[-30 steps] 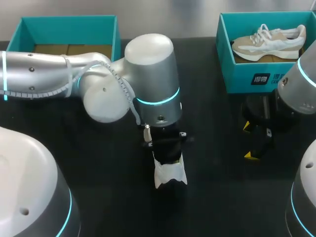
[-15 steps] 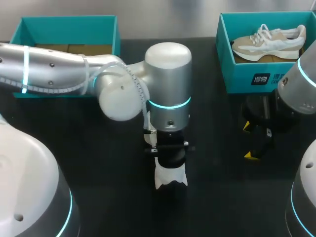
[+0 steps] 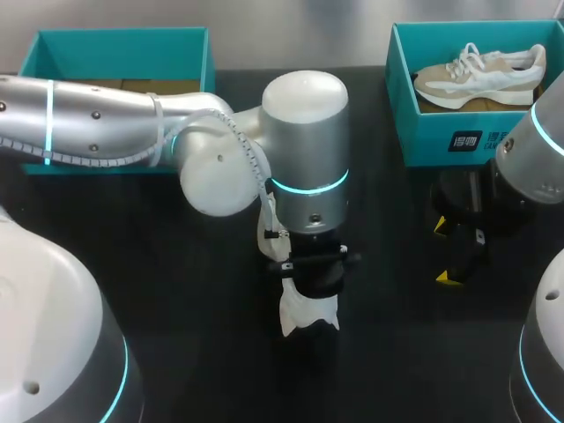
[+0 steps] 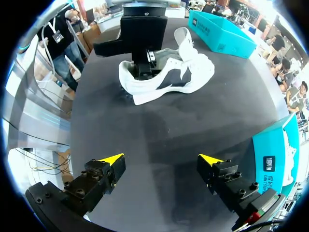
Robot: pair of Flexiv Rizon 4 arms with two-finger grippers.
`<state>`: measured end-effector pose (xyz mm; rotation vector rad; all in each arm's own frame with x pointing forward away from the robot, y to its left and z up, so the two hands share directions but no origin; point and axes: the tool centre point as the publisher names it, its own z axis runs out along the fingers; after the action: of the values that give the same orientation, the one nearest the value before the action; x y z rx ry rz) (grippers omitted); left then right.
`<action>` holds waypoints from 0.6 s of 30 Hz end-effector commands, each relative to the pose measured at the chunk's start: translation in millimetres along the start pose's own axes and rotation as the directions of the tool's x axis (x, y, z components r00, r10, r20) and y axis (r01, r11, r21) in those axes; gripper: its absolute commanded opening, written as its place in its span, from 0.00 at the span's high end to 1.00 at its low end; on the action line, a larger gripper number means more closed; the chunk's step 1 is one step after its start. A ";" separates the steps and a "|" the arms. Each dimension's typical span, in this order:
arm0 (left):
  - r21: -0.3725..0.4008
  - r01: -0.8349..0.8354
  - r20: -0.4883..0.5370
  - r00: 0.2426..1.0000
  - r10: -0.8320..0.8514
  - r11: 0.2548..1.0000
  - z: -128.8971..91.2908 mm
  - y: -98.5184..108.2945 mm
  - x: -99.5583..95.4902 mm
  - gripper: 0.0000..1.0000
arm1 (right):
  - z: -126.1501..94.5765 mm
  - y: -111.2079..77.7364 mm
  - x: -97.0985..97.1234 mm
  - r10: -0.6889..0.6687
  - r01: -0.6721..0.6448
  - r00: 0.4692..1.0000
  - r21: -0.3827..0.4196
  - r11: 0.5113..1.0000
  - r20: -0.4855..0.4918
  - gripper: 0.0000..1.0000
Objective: Take the shoe out of the shoebox, open the shoe tongue, remove and reinsert the insole, then place the shoe into the shoebox
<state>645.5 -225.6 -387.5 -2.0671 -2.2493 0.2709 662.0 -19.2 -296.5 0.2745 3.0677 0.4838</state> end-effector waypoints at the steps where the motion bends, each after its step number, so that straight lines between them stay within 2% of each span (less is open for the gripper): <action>1: -0.021 0.018 0.000 1.000 -0.018 1.000 1.8 -5.3 0.5 1.00 | 0.6 0.1 1.2 0.001 -0.001 1.000 0.002 1.000 0.003 0.00; 11: 0.102 0.113 -0.007 0.994 -0.113 0.988 0.3 -2.7 0.3 1.00 | 0.6 0.1 1.2 0.001 -0.001 1.000 0.002 1.000 0.003 0.00; 16: 0.142 0.131 -0.046 0.991 -0.126 0.981 24.7 -6.4 -0.8 1.00 | 0.6 0.1 1.2 0.001 -0.001 1.000 0.002 1.000 0.003 0.00; 18: 0.132 0.142 -0.049 0.989 -0.136 0.981 34.2 -6.6 -1.2 1.00 | 0.6 0.1 1.2 0.001 -0.001 1.000 0.002 1.000 0.003 0.00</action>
<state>634.7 -218.8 -399.7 -1.8288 -2.2745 0.3639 662.1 -19.3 -296.5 0.2747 3.0677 0.4838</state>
